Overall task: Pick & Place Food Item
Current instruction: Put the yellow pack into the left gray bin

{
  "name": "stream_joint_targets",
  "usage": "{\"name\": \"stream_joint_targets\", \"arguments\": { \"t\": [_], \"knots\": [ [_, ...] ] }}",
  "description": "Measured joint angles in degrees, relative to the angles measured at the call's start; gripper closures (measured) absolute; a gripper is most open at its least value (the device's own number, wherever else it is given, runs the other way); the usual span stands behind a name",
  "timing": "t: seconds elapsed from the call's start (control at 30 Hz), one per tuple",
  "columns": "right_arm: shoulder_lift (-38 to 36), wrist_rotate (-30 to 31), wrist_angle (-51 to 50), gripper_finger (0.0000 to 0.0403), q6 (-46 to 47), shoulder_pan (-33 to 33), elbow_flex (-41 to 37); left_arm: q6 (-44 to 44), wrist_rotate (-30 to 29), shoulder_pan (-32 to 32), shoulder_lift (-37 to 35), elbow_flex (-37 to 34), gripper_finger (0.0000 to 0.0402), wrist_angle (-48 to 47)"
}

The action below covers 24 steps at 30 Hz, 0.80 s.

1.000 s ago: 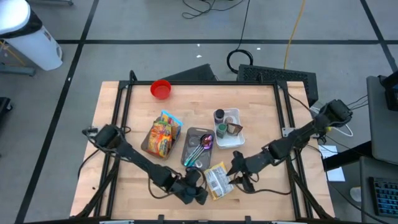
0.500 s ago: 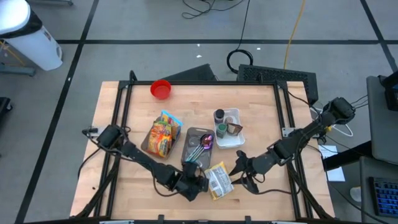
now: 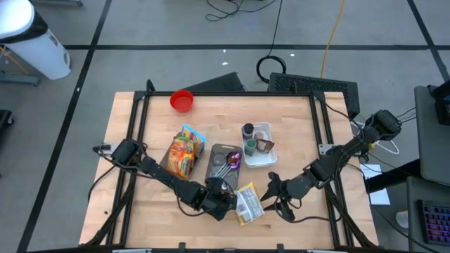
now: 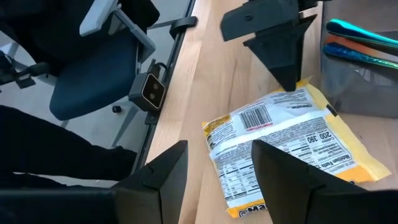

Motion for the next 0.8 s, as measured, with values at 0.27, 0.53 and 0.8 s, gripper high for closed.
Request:
{"name": "stream_joint_targets", "arguments": {
  "t": [0.27, 0.53, 0.8],
  "knots": [
    [0.0, 0.2, 0.0, 0.0232, -0.7, 0.0, 0.0, -0.8, -0.9, 1.4, 0.4, 0.0, 0.0254, -0.3],
    [0.0, 0.3, 0.0, 0.0232, -1.8, 0.0, 0.0, 2.9, 0.4, 3.1, 0.5, 0.0, 0.0254, 1.7],
    [0.0, 1.5, -0.1, 0.0232, -2.3, -0.2, 0.0, 4.5, 2.2, 3.2, 0.5, 0.0, 0.0318, 2.0]
  ]
}}
